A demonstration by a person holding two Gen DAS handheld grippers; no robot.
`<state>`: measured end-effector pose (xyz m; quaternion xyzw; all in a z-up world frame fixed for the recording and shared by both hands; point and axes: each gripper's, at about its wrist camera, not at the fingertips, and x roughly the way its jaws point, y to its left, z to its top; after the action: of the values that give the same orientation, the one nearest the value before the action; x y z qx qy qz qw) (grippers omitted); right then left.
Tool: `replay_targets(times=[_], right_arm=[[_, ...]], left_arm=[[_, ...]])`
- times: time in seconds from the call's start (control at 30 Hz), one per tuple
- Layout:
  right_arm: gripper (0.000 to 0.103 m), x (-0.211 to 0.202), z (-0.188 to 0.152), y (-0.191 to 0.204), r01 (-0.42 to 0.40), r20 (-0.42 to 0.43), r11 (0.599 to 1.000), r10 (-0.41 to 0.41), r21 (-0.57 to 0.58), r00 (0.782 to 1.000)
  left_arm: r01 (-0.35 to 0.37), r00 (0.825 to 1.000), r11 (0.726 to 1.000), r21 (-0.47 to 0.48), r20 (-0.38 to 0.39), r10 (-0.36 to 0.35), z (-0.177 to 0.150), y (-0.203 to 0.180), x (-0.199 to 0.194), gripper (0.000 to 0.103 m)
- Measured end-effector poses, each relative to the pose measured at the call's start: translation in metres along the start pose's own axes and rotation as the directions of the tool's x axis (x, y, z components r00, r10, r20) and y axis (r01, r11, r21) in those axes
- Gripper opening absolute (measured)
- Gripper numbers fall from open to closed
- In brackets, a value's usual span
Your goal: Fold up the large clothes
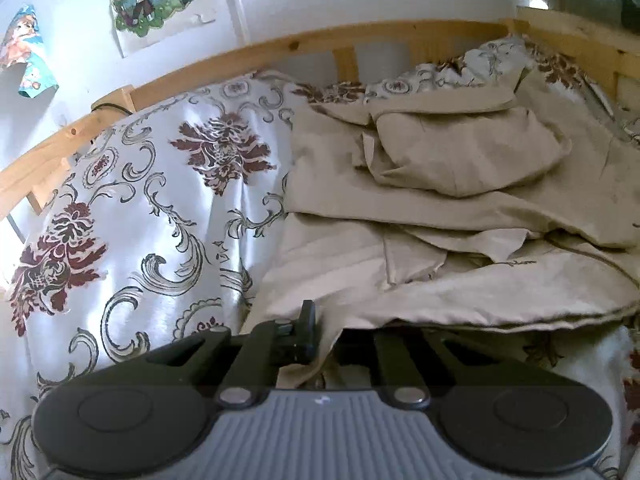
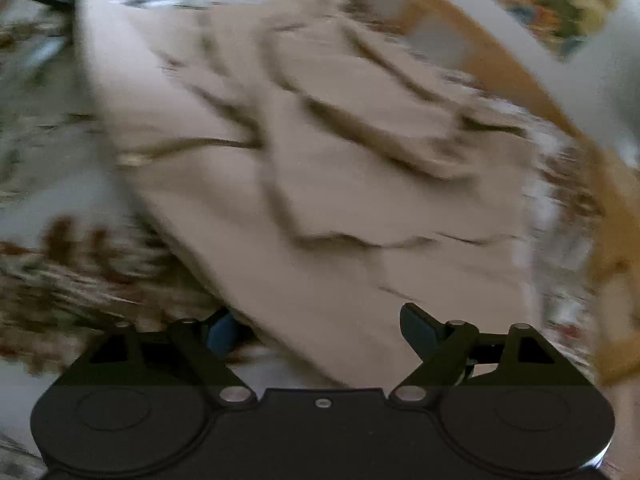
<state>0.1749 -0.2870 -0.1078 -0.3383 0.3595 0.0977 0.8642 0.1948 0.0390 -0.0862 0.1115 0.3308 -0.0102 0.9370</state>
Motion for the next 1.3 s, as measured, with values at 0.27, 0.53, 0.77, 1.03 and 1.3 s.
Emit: replay_targets(times=[0.27, 0.53, 0.77, 1.03, 1.3], right_arm=[[0.005, 0.002, -0.014, -0.026, 0.042, -0.038, 0.993, -0.038, 0.109, 0.999], [0.007, -0.041, -0.010, -0.008, 0.130, 0.088, 0.991, -0.126, -0.042, 0.988], [0.006, -0.127, -0.014, -0.018, 0.191, 0.213, 0.982, -0.184, -0.012, 0.960], [0.017, -0.071, 0.045, -0.060, 0.393, 0.325, 0.917, -0.391, 0.063, 0.861], [0.084, -0.035, 0.056, -0.134, 0.046, 0.450, 0.798, -0.386, 0.601, 0.806]], left_arm=[[0.039, 0.999, 0.981, -0.189, 0.024, -0.035, -0.028, 0.002, -0.013, 0.007], [0.092, 0.991, 0.975, -0.201, 0.111, -0.070, -0.033, 0.009, -0.067, 0.005], [0.182, 0.983, 0.953, -0.242, 0.076, -0.169, -0.001, 0.059, -0.100, 0.005], [0.091, 0.985, 0.981, -0.170, -0.128, -0.113, 0.147, 0.070, -0.033, 0.005], [0.064, 0.923, 0.944, -0.323, -0.340, -0.179, 0.181, 0.068, 0.115, 0.005]])
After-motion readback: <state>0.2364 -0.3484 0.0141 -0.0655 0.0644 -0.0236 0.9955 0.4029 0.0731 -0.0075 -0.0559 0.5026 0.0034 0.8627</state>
